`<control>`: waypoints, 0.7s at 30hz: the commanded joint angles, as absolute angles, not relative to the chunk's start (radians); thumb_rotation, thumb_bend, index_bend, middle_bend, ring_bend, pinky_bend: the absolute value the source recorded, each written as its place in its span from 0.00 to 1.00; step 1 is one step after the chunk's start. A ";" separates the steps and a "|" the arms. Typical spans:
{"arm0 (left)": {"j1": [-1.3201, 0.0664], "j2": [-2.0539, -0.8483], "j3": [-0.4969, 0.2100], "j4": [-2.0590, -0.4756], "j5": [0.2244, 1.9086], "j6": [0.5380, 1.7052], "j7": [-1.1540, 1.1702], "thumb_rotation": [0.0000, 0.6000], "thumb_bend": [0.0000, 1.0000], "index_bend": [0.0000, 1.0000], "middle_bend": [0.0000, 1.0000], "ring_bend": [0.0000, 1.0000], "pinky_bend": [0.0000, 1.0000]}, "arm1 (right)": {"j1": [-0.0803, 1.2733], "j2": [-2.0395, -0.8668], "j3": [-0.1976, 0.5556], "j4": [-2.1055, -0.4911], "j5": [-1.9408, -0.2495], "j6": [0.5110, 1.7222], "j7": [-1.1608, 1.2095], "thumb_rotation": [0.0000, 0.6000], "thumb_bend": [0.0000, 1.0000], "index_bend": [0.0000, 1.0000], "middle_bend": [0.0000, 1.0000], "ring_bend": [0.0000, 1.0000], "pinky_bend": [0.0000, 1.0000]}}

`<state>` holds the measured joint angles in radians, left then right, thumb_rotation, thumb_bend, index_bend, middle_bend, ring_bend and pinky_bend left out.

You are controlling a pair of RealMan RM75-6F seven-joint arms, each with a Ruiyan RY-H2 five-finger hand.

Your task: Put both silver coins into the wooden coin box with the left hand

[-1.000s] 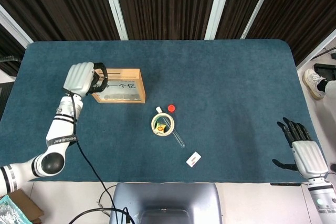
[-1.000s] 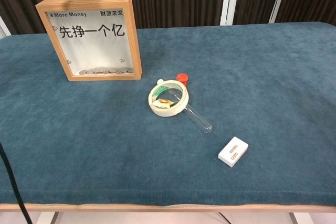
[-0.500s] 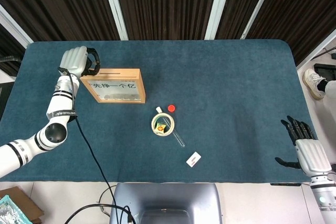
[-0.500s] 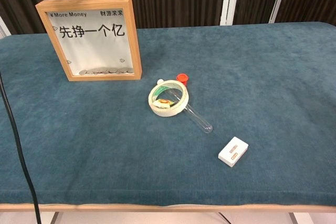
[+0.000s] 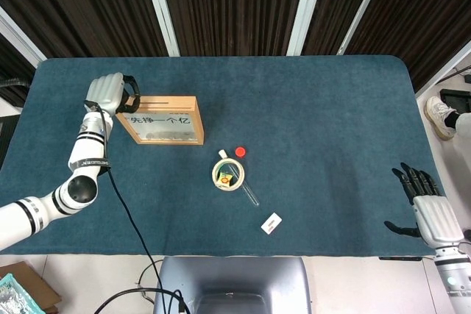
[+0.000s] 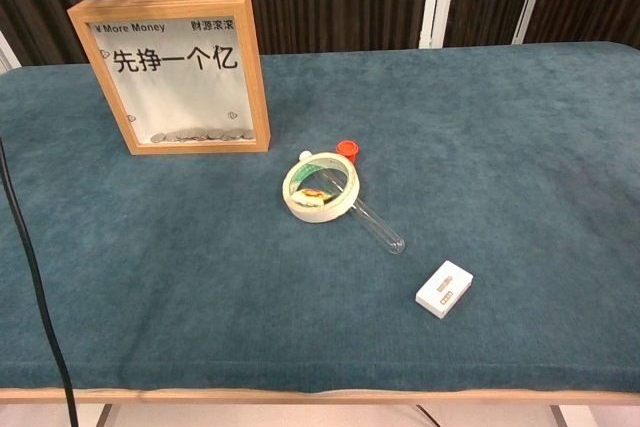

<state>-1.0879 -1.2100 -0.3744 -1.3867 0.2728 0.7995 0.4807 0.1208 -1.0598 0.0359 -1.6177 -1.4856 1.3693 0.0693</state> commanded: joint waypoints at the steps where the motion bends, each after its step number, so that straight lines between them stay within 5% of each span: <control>1: -1.096 -1.223 -0.367 -1.373 0.265 0.799 0.477 1.00 0.66 0.74 1.00 1.00 1.00 | 0.120 -1.058 0.036 -1.616 -1.485 1.370 0.074 1.00 0.10 0.00 0.00 0.00 0.03; 21: -1.134 -1.257 -0.342 -1.354 0.242 0.797 0.458 1.00 0.65 0.74 1.00 1.00 1.00 | 0.123 -1.058 0.036 -1.613 -1.480 1.362 0.073 1.00 0.10 0.00 0.00 0.00 0.03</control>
<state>-1.1340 -1.2572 -0.3421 -1.3537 0.2423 0.7968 0.4578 0.1230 -1.0584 0.0361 -1.6128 -1.4804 1.3617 0.0728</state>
